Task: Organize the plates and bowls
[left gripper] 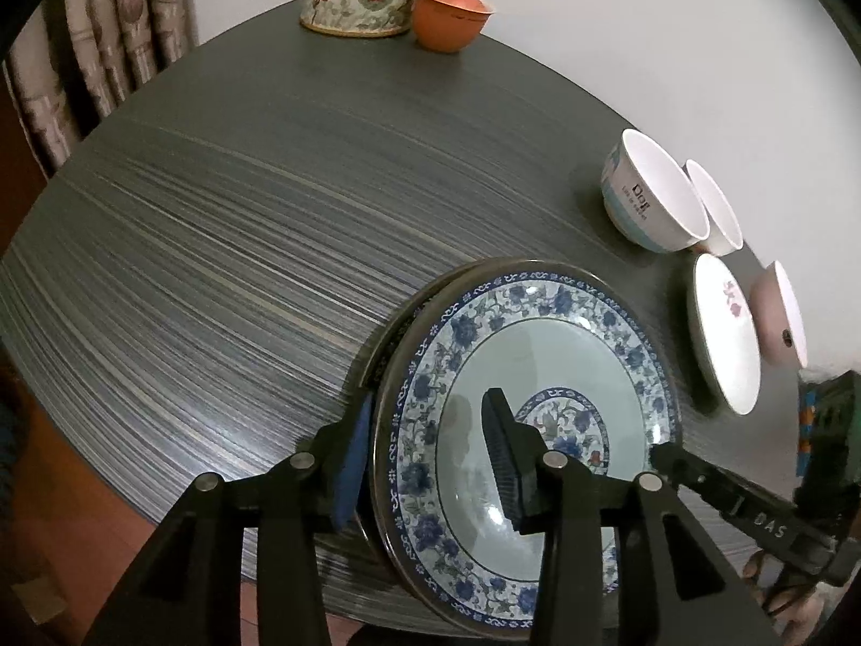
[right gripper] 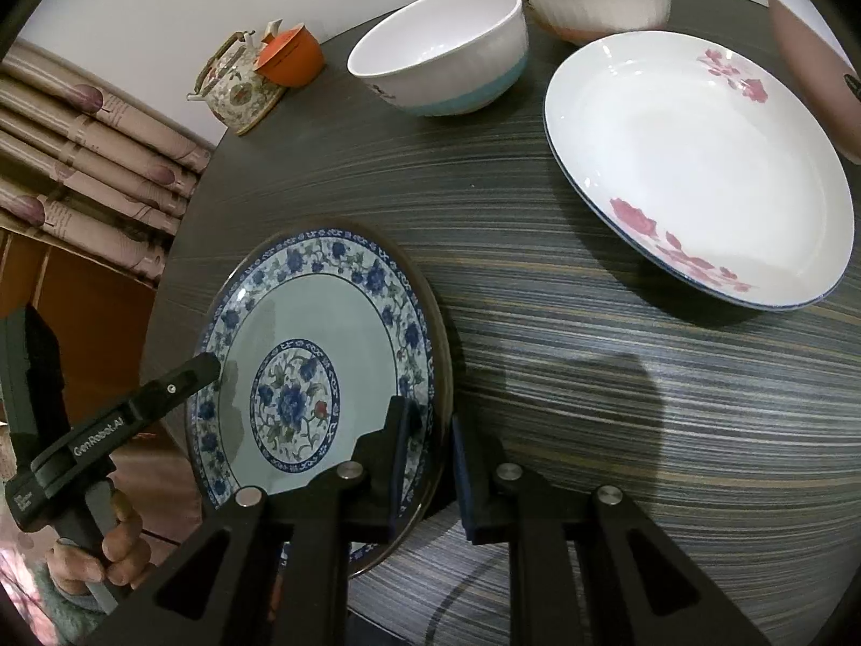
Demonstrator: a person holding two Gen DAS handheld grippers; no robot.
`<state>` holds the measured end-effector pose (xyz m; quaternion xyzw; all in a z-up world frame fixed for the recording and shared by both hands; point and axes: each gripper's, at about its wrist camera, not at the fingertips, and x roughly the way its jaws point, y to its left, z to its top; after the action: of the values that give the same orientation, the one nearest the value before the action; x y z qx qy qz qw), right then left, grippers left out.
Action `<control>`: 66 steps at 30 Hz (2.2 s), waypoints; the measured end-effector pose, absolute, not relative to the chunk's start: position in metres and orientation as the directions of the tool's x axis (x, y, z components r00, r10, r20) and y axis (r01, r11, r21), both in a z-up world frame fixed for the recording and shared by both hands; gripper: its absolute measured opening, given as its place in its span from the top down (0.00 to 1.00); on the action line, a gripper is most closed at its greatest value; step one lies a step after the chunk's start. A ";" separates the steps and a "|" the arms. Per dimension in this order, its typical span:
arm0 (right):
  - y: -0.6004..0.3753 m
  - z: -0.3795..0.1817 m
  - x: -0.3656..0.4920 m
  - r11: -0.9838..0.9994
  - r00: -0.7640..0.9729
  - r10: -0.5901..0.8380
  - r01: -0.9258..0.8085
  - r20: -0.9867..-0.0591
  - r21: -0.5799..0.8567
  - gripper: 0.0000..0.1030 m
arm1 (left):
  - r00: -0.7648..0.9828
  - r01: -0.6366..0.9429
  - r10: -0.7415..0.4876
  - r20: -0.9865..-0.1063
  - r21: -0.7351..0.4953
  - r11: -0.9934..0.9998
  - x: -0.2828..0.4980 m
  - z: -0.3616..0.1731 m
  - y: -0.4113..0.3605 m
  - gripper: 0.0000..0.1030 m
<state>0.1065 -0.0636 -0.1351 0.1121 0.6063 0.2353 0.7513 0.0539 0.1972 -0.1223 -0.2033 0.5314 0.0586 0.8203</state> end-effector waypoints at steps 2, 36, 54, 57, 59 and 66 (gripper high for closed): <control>-0.063 -0.135 0.106 0.864 0.156 0.488 -0.223 -0.859 0.451 0.83 | 0.425 -0.297 -0.080 -0.902 -0.222 0.929 0.055 -0.122 0.192 0.62; -0.219 -0.104 0.101 0.898 0.406 0.430 -0.103 -0.806 0.427 0.82 | 0.577 -0.293 0.189 -0.795 0.015 0.956 0.048 -0.075 0.157 0.42; -0.270 -0.113 0.151 0.904 0.491 0.388 -0.037 -0.780 0.426 0.82 | 0.520 -0.119 -0.229 -0.823 -0.336 0.934 0.135 -0.076 0.055 0.46; -0.273 -0.118 0.165 0.895 0.483 0.401 -0.027 -0.779 0.445 0.82 | 0.491 -0.121 -0.266 -0.830 -0.367 0.922 0.151 -0.084 0.046 0.47; -0.274 -0.120 0.172 0.888 0.473 0.414 -0.025 -0.777 0.458 0.82 | 0.478 -0.111 -0.275 -0.834 -0.368 0.923 0.162 -0.088 0.037 0.49; -0.273 -0.127 0.189 0.882 0.463 0.430 -0.032 -0.775 0.470 0.82 | 0.422 -0.094 -0.285 -0.860 -0.354 0.930 0.187 -0.106 0.016 0.56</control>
<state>0.1891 -0.2730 -0.1272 0.1992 0.4991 0.1389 0.8318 0.1871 0.0157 -0.1061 -0.1773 0.5343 -0.0580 0.8245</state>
